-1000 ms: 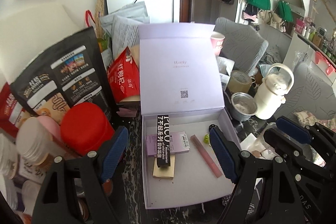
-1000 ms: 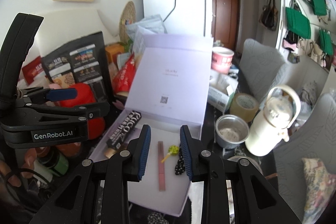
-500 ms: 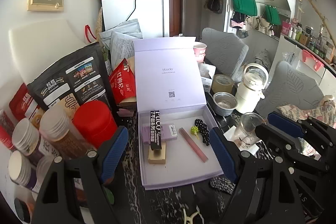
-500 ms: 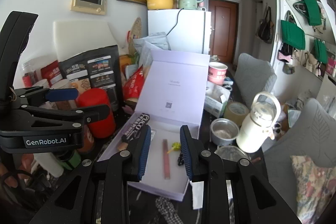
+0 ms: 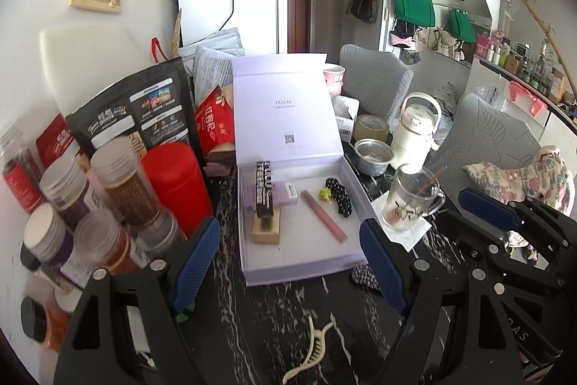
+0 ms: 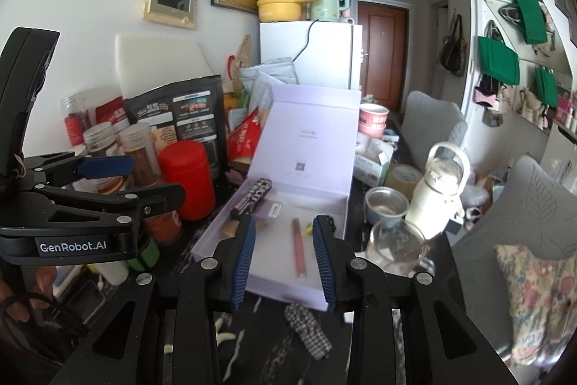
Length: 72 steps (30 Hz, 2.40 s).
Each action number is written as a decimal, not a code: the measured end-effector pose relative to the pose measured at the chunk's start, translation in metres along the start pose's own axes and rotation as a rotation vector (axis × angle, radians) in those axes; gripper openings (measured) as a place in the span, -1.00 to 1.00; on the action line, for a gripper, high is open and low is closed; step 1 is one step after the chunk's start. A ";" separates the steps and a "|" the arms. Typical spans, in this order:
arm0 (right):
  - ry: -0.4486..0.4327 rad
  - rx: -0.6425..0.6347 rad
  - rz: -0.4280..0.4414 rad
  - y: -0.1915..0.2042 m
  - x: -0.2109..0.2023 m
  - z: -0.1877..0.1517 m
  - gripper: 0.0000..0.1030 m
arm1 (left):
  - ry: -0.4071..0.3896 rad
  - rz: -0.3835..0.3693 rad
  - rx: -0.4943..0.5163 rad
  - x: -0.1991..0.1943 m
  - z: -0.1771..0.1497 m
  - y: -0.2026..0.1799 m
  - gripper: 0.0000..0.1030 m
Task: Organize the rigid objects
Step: 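Open both tools and withdraw them from the white box, then grasp the cream claw clip with the right tool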
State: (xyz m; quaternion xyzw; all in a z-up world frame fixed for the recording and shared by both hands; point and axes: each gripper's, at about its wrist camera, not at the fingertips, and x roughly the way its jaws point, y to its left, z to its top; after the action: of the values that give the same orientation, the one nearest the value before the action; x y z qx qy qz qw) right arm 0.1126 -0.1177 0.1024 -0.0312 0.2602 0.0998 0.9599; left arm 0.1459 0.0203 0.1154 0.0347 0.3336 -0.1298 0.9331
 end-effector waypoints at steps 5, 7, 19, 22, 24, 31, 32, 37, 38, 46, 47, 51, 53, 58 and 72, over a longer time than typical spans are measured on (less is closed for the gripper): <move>0.009 0.006 0.016 0.009 -0.009 -0.017 -0.36 | 0.010 0.009 -0.002 -0.006 -0.020 0.003 0.55; 0.016 0.007 0.021 0.012 -0.012 -0.024 -0.36 | 0.020 0.010 -0.011 -0.007 -0.029 0.006 0.55; 0.098 0.023 0.064 0.031 -0.006 -0.065 -0.36 | 0.068 0.024 -0.041 -0.005 -0.079 0.025 0.55; 0.121 0.031 0.073 0.035 -0.002 -0.073 -0.30 | 0.078 0.022 -0.049 -0.004 -0.087 0.030 0.55; 0.145 0.041 0.082 0.038 0.004 -0.080 -0.30 | 0.086 0.017 -0.053 -0.002 -0.091 0.034 0.55; 0.201 0.091 0.106 0.044 0.022 -0.102 -0.30 | 0.110 0.023 -0.046 0.008 -0.110 0.041 0.55; 0.207 0.106 0.108 0.045 0.025 -0.106 -0.30 | 0.114 0.019 -0.047 0.011 -0.113 0.042 0.55; 0.243 0.142 0.138 0.050 0.039 -0.117 -0.30 | 0.144 0.005 -0.062 0.022 -0.123 0.051 0.55; 0.249 0.144 0.139 0.051 0.041 -0.118 -0.30 | 0.150 0.004 -0.065 0.024 -0.126 0.052 0.55; 0.321 0.165 0.161 0.066 0.070 -0.135 -0.30 | 0.197 0.006 -0.063 0.042 -0.139 0.064 0.55; 0.333 0.167 0.165 0.068 0.074 -0.137 -0.30 | 0.200 0.010 -0.059 0.044 -0.139 0.065 0.55; 0.368 0.177 0.170 0.074 0.089 -0.143 -0.30 | 0.217 0.017 -0.055 0.051 -0.143 0.071 0.55; 0.384 0.174 0.166 0.077 0.095 -0.145 -0.28 | 0.229 0.020 -0.060 0.055 -0.144 0.074 0.55; 0.429 0.169 0.153 0.083 0.107 -0.149 -0.27 | 0.245 0.030 -0.067 0.062 -0.145 0.079 0.55; 0.415 0.166 0.157 0.058 0.103 -0.159 -0.56 | 0.270 -0.029 -0.065 0.080 -0.138 0.053 0.55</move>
State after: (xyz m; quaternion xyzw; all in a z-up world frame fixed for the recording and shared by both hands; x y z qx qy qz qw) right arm 0.1086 -0.0604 -0.0874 0.0485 0.4609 0.1439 0.8744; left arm 0.1347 0.0744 -0.0435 0.0166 0.4605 -0.1266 0.8784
